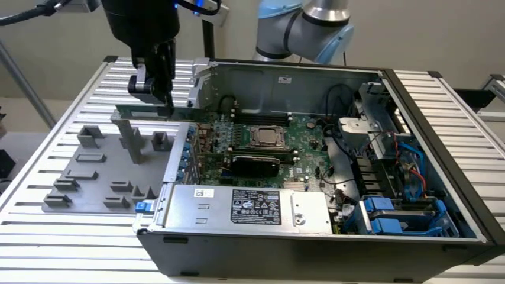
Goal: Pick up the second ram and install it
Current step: 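Insert the second ram into the second slot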
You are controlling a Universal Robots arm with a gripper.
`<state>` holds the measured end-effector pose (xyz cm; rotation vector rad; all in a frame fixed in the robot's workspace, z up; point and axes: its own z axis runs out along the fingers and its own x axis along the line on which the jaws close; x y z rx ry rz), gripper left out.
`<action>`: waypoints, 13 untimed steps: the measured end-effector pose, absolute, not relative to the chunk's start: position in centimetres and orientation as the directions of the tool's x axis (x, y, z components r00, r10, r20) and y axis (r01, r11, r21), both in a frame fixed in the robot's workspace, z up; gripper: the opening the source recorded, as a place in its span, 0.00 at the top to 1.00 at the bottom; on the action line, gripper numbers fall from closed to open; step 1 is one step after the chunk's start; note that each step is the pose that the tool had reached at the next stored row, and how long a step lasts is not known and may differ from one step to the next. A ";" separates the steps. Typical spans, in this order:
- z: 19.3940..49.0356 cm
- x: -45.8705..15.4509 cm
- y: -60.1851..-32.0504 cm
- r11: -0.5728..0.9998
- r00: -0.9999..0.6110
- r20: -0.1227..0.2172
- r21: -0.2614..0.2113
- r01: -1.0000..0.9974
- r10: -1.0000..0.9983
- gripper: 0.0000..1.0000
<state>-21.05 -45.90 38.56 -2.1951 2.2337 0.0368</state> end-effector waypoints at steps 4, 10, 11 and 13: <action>38.6 -19.2 -45.8 0.017 -0.018 -0.023 0.010 -1.000 -1.000 1.00; 38.5 -16.5 -45.7 0.017 -0.017 -0.023 0.010 -1.000 -1.000 1.00; 38.5 -16.0 -45.7 0.017 -0.017 -0.023 0.010 -1.000 -1.000 1.00; 38.5 -15.1 -45.7 0.017 -0.018 -0.023 0.010 -1.000 -1.000 1.00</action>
